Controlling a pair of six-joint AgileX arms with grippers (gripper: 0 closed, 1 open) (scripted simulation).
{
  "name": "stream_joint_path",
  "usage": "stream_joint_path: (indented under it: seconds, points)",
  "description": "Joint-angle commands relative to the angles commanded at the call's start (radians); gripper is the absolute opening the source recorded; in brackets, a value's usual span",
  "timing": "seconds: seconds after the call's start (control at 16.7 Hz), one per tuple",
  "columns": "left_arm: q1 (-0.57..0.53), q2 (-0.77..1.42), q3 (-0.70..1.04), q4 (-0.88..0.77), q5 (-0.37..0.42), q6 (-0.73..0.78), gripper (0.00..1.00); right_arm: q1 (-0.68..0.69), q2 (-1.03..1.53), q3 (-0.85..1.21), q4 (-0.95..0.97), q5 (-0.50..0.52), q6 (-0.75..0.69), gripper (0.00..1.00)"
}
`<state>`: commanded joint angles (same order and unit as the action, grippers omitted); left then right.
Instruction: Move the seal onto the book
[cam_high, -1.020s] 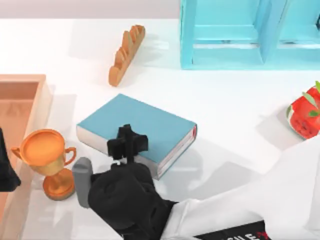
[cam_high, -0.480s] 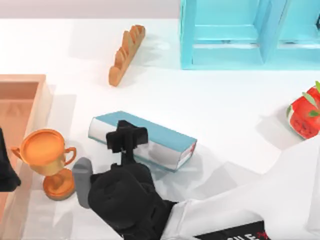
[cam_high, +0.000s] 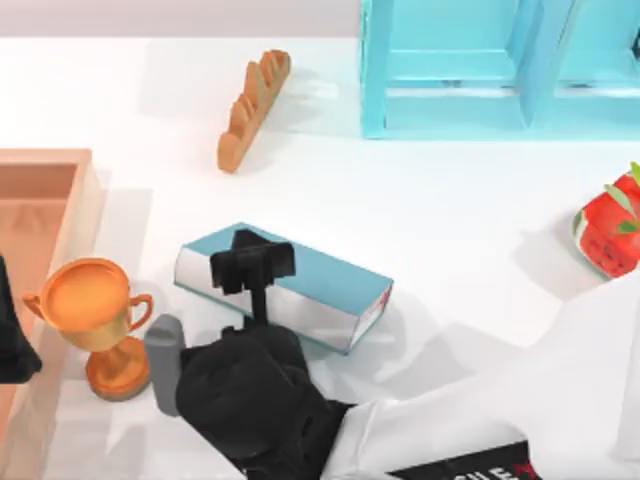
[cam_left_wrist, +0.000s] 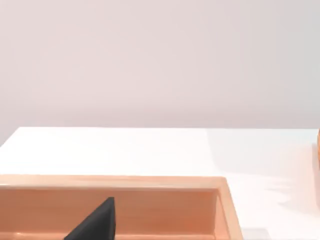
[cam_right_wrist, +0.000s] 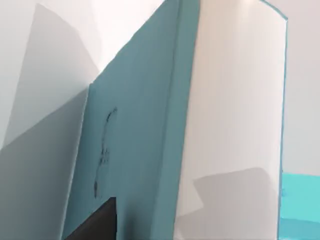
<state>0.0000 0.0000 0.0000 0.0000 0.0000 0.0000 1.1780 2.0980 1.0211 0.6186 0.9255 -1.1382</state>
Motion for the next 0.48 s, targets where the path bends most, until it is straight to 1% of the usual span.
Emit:
stream_joint_path:
  seconds: [0.12, 0.24, 0.48]
  points:
    - [0.0, 0.0, 0.0, 0.0, 0.0, 0.0, 1.0, 0.003, 0.001, -0.001, -0.003, 0.001, 0.003, 1.0]
    - [0.0, 0.0, 0.0, 0.0, 0.0, 0.0, 1.0, 0.034, 0.0, -0.004, -0.039, 0.014, 0.03, 1.0]
    - [0.0, 0.0, 0.0, 0.0, 0.0, 0.0, 1.0, 0.18, -0.013, -0.011, -0.228, 0.092, 0.167, 1.0]
